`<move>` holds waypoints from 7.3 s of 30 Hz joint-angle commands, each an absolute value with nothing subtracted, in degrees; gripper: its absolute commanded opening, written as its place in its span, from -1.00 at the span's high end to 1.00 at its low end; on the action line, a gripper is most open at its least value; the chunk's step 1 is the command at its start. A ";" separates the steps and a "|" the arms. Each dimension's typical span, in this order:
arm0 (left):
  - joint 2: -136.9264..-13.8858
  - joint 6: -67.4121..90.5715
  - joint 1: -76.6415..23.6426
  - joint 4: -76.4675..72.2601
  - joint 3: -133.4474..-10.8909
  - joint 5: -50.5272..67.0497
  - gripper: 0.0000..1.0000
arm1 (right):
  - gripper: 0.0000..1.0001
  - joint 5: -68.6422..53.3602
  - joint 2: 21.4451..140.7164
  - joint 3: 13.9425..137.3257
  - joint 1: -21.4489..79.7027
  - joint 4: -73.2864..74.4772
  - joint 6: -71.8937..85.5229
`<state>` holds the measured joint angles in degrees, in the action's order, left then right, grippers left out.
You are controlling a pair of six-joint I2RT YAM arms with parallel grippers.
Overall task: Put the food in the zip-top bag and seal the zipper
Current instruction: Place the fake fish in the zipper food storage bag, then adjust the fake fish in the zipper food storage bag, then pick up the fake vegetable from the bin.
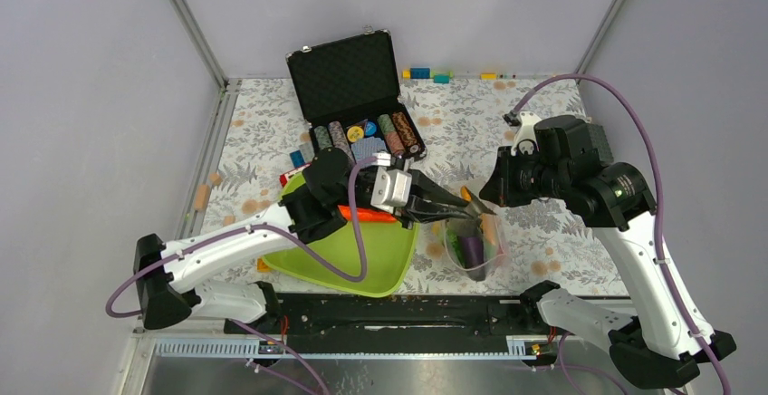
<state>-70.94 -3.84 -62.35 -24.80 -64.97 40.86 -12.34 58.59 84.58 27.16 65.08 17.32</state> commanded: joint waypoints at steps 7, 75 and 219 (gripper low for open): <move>-71.96 -16.36 -62.00 -12.49 -67.46 50.28 1.00 | 1.00 -17.69 57.92 85.25 27.16 61.50 16.52; -81.80 45.79 -76.90 39.07 -86.49 -32.00 -0.56 | 1.00 -8.84 53.89 81.68 27.16 60.10 19.89; -56.66 90.51 -47.00 34.83 -43.14 -36.67 -0.97 | 1.00 19.71 52.77 72.88 42.54 51.70 20.84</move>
<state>-55.11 73.91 -47.33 38.79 -45.01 -32.34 19.84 52.84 71.11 42.28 51.57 21.45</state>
